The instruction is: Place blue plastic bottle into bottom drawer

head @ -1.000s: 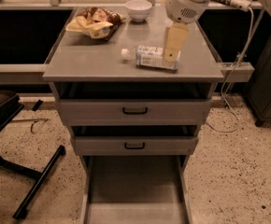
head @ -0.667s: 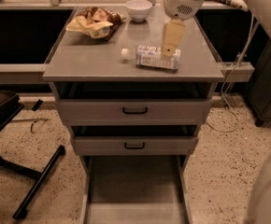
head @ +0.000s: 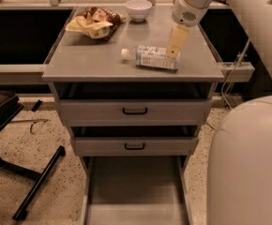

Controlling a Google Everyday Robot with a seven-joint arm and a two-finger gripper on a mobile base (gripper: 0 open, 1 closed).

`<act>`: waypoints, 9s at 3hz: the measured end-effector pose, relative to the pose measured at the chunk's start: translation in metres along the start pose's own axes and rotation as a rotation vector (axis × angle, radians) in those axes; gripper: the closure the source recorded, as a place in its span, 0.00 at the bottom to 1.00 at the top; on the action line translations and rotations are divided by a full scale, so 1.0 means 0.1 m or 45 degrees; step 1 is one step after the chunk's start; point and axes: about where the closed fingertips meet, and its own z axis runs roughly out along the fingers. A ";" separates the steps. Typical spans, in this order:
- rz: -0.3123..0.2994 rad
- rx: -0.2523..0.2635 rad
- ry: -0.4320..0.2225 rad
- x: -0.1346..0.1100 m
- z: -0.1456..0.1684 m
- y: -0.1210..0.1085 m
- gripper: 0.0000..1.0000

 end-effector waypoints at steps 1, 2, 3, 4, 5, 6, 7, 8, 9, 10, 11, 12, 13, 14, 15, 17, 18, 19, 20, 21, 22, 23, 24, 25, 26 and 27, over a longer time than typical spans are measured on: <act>0.019 -0.058 -0.042 0.02 0.21 -0.02 0.00; 0.019 -0.058 -0.042 0.02 0.21 -0.02 0.00; -0.002 -0.084 -0.053 -0.05 0.43 0.01 0.00; -0.052 -0.149 -0.047 -0.17 0.70 0.13 0.00; -0.091 -0.205 -0.025 -0.26 0.90 0.22 0.00; -0.094 -0.210 -0.024 -0.26 0.92 0.23 0.16; -0.094 -0.210 -0.024 -0.26 0.92 0.23 0.39; -0.117 -0.210 -0.003 -0.28 0.85 0.27 0.63; -0.176 -0.259 0.017 -0.33 0.63 0.52 0.86; -0.212 -0.323 -0.014 -0.35 0.42 0.94 1.00; -0.200 -0.357 -0.088 -0.32 0.31 1.44 1.00; -0.166 -0.371 -0.131 -0.24 0.43 1.89 1.00; -0.173 -0.432 -0.093 -0.13 0.63 2.12 1.00; -0.173 -0.432 -0.093 -0.13 0.63 2.12 1.00; -0.150 -0.432 -0.110 -0.11 0.68 2.18 1.00; -0.013 -0.401 -0.167 0.12 1.39 2.75 1.00; 0.021 -0.409 -0.152 0.18 1.81 2.99 1.00; 0.021 -0.409 -0.152 0.18 1.81 2.99 1.00; 0.077 -0.403 -0.218 0.28 2.04 3.01 1.00; 0.177 -0.365 -0.349 0.53 2.64 3.07 1.00; 0.256 -0.293 -0.445 0.68 3.21 3.19 1.00; 0.299 -0.191 -0.501 0.66 3.50 3.25 1.00; 0.299 -0.191 -0.501 0.66 3.51 3.25 1.00; 0.308 -0.185 -0.482 0.82 3.77 3.35 1.00; 0.319 -0.169 -0.439 1.07 4.14 3.55 1.00; 0.362 -0.169 -0.415 1.28 4.62 3.89 1.00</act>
Offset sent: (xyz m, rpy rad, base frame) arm 0.0071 0.0006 -0.0157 0.0342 0.0341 0.0076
